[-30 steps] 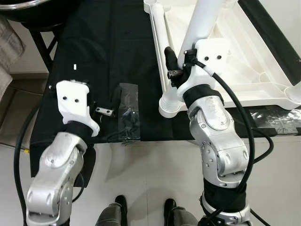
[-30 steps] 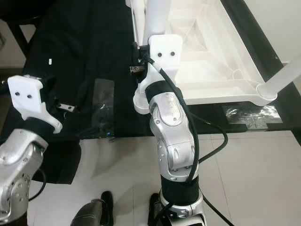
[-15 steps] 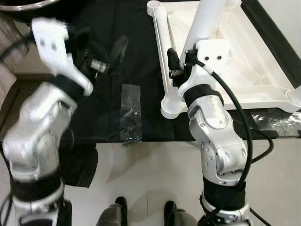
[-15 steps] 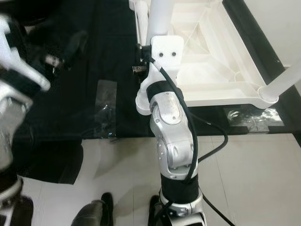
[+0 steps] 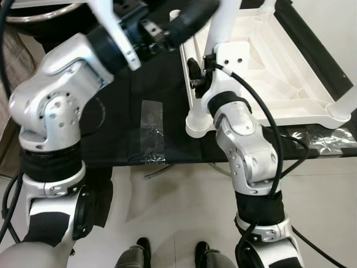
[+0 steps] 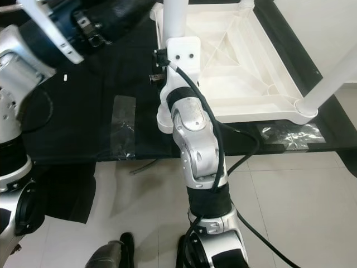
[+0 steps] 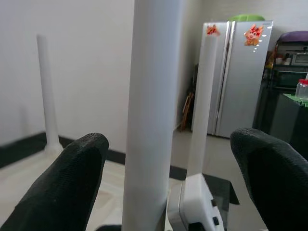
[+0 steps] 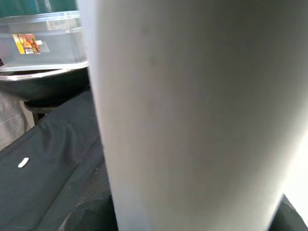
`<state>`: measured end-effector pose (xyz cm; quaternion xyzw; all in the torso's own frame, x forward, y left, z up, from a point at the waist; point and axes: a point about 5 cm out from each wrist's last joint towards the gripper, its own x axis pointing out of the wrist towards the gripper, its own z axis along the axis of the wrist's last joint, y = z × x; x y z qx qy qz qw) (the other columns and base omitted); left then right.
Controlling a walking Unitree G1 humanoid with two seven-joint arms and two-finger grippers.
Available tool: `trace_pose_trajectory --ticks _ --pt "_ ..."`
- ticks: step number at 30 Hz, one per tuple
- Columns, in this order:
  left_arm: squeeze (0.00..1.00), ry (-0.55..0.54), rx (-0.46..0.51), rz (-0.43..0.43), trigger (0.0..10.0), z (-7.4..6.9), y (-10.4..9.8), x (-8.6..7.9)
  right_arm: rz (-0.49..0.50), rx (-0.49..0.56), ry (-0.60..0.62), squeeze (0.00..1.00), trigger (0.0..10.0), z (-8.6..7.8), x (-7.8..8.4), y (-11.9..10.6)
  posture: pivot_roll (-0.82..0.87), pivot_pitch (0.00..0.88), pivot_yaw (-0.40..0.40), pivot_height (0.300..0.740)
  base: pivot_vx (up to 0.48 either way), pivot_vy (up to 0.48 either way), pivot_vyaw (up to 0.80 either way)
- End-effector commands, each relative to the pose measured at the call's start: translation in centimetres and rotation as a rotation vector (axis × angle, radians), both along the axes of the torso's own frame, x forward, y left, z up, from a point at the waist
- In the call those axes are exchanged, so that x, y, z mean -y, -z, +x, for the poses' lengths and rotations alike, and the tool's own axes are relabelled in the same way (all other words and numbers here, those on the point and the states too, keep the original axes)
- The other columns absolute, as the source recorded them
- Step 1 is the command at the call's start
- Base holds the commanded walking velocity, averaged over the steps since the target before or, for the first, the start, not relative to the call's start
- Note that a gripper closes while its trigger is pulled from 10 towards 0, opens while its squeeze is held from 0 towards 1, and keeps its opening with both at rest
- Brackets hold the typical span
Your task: Building children table
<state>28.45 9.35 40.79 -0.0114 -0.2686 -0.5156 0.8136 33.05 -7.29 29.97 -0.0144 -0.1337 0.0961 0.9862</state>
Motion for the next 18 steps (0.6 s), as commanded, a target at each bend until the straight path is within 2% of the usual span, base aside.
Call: trace_pose_trajectory --ticks 1,2,3,5,9,10,13,14,15,16,18 --pt "0.62 0.014 -0.015 0.042 10.0 0.5 0.0 1.3 -0.023 -0.260 0.012 0.00 10.0 1.4 0.4 5.4 0.12 0.281 -0.007 0.740 0.000 0.000 0.00" --pt "0.62 0.014 -0.015 0.042 10.0 0.5 0.0 1.3 -0.023 -0.260 0.012 0.00 10.0 1.4 0.4 5.4 0.12 0.281 -0.007 0.740 0.000 0.000 0.00" --pt "0.00 0.018 -0.022 0.062 10.0 1.0 0.1 2.2 -0.023 -0.259 0.004 0.00 10.0 1.4 0.2 5.4 0.12 0.278 -0.006 0.740 0.000 0.000 0.00" --pt "0.00 0.033 -0.037 0.077 10.0 1.6 0.0 3.4 -0.023 -0.257 -0.005 0.00 10.0 1.5 0.0 5.4 0.12 0.273 -0.004 0.740 0.000 0.000 0.00" --pt "0.00 0.041 -0.047 0.077 10.0 1.7 -0.1 3.7 -0.023 -0.255 -0.007 0.00 10.0 1.6 0.0 5.4 0.12 0.273 -0.004 0.740 0.000 0.000 0.00" --pt "0.00 0.010 -0.054 0.082 10.0 2.6 -0.5 4.6 -0.021 -0.246 -0.014 0.00 10.0 1.7 -0.1 5.2 0.11 0.265 0.000 0.740 0.000 0.000 0.00" --pt "0.00 -0.022 -0.045 0.087 10.0 3.2 -0.8 5.0 -0.020 -0.242 -0.018 0.00 10.0 1.7 -0.2 5.1 0.11 0.262 0.003 0.740 0.000 0.000 0.00" --pt "0.00 -0.028 -0.040 0.087 5.7 3.3 -1.1 5.2 -0.020 -0.241 -0.019 0.00 10.0 1.8 -0.3 5.1 0.11 0.262 0.003 0.740 0.000 0.000 0.00" --pt "0.00 -0.028 -0.040 0.087 5.7 3.3 -1.1 5.2 -0.020 -0.241 -0.019 0.00 10.0 1.8 -0.3 5.1 0.11 0.262 0.003 0.740 0.000 0.000 0.00" --pt "0.00 -0.028 -0.037 0.086 0.0 3.3 -1.3 5.2 -0.019 -0.240 -0.020 0.00 10.0 1.8 -0.3 5.1 0.11 0.263 0.004 0.740 0.000 0.000 0.00" --pt "0.00 -0.033 -0.028 0.093 0.0 3.3 -1.6 5.3 -0.019 -0.240 -0.021 0.00 10.0 1.8 -0.3 5.1 0.11 0.262 0.004 0.740 0.000 0.000 0.00"
